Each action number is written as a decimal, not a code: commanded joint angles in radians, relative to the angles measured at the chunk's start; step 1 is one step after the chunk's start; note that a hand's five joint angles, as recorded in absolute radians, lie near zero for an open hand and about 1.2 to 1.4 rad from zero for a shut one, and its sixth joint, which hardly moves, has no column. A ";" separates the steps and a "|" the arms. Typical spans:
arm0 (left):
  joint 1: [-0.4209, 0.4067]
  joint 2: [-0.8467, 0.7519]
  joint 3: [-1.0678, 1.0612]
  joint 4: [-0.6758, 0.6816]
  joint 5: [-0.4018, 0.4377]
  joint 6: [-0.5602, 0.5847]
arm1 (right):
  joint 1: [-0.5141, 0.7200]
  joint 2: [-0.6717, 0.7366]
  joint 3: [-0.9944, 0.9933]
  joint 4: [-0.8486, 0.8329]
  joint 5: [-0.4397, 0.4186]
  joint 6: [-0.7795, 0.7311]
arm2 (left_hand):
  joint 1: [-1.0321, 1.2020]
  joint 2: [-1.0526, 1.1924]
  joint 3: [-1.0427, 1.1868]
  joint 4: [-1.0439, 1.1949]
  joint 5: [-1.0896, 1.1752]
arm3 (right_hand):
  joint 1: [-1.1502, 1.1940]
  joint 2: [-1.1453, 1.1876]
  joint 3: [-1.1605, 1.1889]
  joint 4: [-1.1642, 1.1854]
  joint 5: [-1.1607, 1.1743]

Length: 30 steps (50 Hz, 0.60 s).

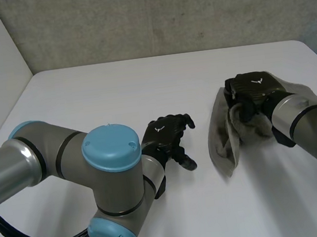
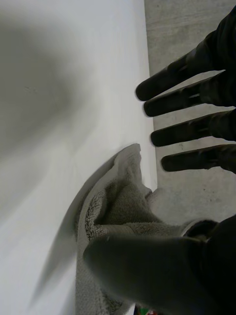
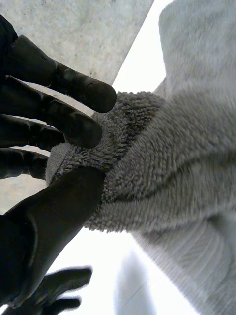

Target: Fold the towel.

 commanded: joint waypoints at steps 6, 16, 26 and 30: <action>-0.002 -0.013 -0.002 -0.001 0.009 -0.196 | 0.104 -0.112 0.087 -0.074 0.067 0.100 | -0.193 -0.191 -0.182 -0.194 -0.347 | 0.054 0.060 0.047 0.054 0.057; -0.008 -0.041 0.007 -0.004 0.011 -0.315 | 0.133 -0.129 0.098 -0.074 0.072 0.099 | -0.193 -0.191 -0.182 -0.194 -0.347 | 0.054 0.060 0.047 0.054 0.057; -0.008 -0.056 0.005 -0.010 0.031 -0.363 | 0.162 -0.127 0.106 -0.077 0.067 0.096 | -0.084 -0.083 -0.074 -0.086 -0.238 | 0.054 0.060 0.047 0.054 0.057; -0.008 -0.064 0.008 -0.007 0.038 -0.352 | 0.180 -0.124 0.106 -0.079 0.063 0.097 | 0.626 0.628 0.637 0.625 0.472 | 0.054 0.060 0.047 0.054 0.057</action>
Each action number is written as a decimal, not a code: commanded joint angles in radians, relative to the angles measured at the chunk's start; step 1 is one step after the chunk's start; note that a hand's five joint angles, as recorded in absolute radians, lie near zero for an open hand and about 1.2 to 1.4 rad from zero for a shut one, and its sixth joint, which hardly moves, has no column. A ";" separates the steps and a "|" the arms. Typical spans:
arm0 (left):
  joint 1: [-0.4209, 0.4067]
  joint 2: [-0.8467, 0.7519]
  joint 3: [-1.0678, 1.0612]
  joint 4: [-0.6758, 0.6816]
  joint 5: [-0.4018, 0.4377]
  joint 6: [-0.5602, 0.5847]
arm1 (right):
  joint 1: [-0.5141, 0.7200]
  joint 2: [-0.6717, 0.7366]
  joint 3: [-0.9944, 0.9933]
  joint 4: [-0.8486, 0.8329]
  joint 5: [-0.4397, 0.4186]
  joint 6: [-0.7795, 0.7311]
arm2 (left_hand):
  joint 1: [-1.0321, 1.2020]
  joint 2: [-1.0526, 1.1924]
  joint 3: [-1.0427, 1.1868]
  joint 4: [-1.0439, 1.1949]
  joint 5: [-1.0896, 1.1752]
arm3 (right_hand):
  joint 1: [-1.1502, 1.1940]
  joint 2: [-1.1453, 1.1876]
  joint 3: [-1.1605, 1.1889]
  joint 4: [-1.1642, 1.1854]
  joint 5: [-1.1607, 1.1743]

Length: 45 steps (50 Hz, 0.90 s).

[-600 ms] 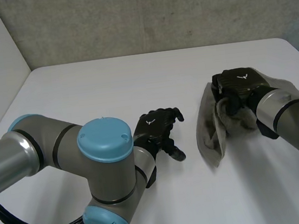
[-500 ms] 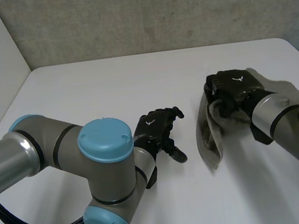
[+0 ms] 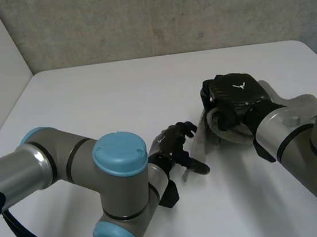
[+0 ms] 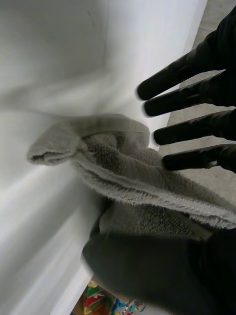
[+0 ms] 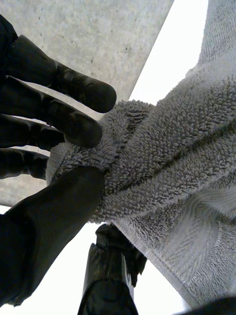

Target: Fold the towel.

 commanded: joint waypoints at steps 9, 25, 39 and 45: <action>0.023 -0.002 0.018 0.008 0.002 0.056 | 0.027 0.015 -0.010 -0.001 -0.025 -0.008 | 0.820 0.829 0.818 0.816 0.643 | 0.053 0.060 0.046 0.054 0.057; 0.286 0.179 -0.017 0.009 -0.025 0.473 | 0.011 0.050 -0.035 0.049 -0.062 -0.143 | 0.820 0.829 0.818 0.816 0.643 | -1.168 -1.162 -1.175 -1.168 -1.165; 0.421 0.293 -0.139 -0.002 -0.014 0.477 | -0.101 0.019 -0.125 0.177 -0.067 -0.158 | 0.820 0.829 0.818 0.816 0.643 | -1.168 -1.162 -1.175 -1.168 -1.165; 0.497 0.342 -0.201 -0.002 0.025 0.477 | -0.126 0.067 -0.141 0.204 -0.065 -0.235 | 0.820 0.829 0.818 0.816 0.643 | -1.168 -1.162 -1.175 -1.168 -1.165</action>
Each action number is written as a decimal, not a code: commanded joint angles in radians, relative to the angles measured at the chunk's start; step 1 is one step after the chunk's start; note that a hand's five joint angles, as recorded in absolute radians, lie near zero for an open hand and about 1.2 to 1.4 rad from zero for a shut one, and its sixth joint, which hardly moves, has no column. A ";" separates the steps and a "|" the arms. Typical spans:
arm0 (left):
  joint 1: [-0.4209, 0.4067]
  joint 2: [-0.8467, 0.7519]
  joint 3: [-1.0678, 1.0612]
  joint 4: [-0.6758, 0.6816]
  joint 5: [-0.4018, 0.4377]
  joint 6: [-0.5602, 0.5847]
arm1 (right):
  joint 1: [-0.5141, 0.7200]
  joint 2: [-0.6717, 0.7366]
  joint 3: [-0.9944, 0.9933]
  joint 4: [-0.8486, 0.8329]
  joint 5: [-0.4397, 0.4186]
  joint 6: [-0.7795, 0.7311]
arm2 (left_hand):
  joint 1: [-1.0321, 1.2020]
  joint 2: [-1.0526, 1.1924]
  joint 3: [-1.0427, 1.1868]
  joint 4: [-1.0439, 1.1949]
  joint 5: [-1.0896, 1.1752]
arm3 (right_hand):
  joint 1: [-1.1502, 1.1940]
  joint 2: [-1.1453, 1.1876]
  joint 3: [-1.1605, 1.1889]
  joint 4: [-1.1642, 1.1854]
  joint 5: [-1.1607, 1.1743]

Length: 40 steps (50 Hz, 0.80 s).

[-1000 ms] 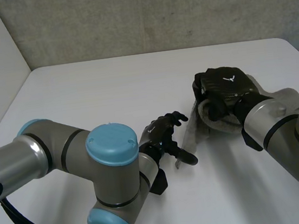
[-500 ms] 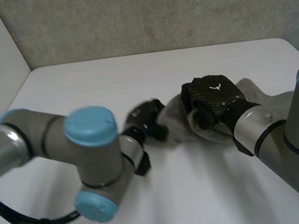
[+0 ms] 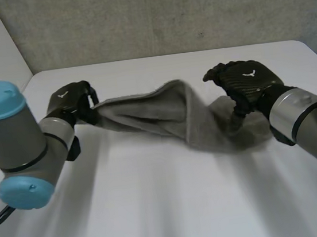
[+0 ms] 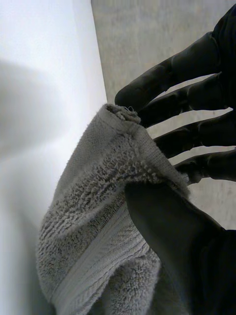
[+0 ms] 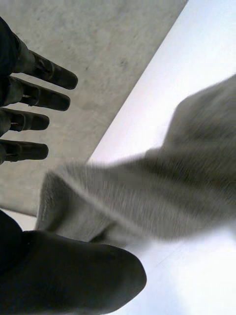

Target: Fold the towel.

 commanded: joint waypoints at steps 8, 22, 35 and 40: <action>0.128 0.077 -0.111 0.001 0.081 0.000 | -0.066 0.099 -0.010 0.035 0.001 -0.105 | -0.074 -0.124 -0.147 -0.124 -0.271 | -0.039 -0.058 -0.059 -0.073 -0.046; 0.143 0.075 -0.140 0.010 0.087 0.000 | -0.063 0.334 -0.038 -0.051 0.005 -0.157 | -0.074 -0.124 -0.147 -0.124 -0.271 | 0.113 0.094 0.093 0.079 0.106; 0.131 0.081 -0.132 0.013 0.089 0.000 | -0.063 0.378 -0.125 -0.100 0.021 -0.193 | -0.074 -0.124 -0.147 -0.124 -0.271 | 1.166 1.148 1.147 1.133 1.160; 0.138 0.152 -0.119 0.010 0.096 0.000 | -0.059 0.089 -0.124 -0.111 -0.011 -0.154 | -0.074 -0.124 -0.147 -0.124 -0.271 | 1.166 1.148 1.147 1.133 1.160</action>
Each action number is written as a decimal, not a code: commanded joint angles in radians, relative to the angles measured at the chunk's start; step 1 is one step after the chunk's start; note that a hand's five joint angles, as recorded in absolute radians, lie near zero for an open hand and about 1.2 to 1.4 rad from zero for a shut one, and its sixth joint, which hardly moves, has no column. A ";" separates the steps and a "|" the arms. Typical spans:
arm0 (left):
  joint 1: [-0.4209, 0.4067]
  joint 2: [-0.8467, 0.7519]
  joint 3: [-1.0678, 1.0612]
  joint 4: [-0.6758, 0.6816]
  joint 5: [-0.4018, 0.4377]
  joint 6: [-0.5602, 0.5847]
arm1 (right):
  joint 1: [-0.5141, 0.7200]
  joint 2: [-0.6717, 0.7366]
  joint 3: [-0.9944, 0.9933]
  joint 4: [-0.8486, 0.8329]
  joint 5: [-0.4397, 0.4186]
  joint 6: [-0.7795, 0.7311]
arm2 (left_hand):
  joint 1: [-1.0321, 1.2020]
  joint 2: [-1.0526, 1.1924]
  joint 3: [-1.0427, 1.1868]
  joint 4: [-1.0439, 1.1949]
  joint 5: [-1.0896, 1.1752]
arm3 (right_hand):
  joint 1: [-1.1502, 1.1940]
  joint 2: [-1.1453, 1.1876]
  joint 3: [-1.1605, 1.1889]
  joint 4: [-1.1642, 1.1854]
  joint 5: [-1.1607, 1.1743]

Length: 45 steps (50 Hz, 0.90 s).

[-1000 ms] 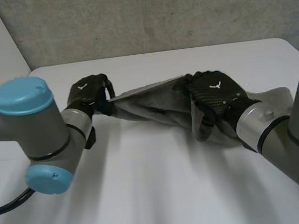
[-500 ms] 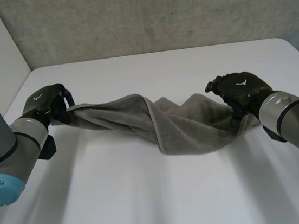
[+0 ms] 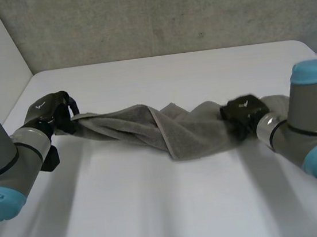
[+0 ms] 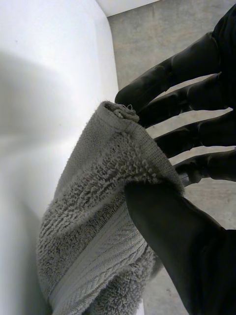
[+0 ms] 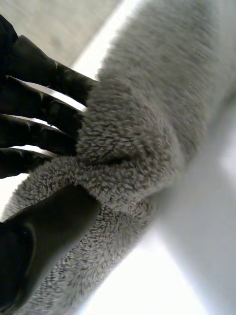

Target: Fold the towel.

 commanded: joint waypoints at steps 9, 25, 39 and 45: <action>0.036 0.279 0.039 -0.001 0.051 -0.012 | -0.039 -0.376 -0.256 0.395 -0.272 0.188 | -0.074 -0.124 -0.147 -0.124 -0.271 | 0.084 0.082 0.086 0.061 0.078; 0.059 0.237 0.021 -0.004 0.051 -0.008 | -0.085 0.078 -0.526 0.690 -0.343 0.033 | -0.074 -0.124 -0.147 -0.124 -0.271 | 0.084 0.082 0.086 0.061 0.078; -0.004 -0.067 0.114 -0.010 0.037 -0.003 | -0.028 0.204 -0.568 0.447 -0.016 -0.032 | -0.074 -0.124 -0.147 -0.124 -0.271 | -1.131 -1.132 -1.129 -1.154 -1.137; 0.009 -0.077 0.142 -0.007 0.029 -0.005 | -0.016 -0.027 -0.276 0.239 -0.016 0.003 | -0.074 -0.124 -0.147 -0.124 -0.271 | -1.138 -1.140 -1.136 -1.161 -1.144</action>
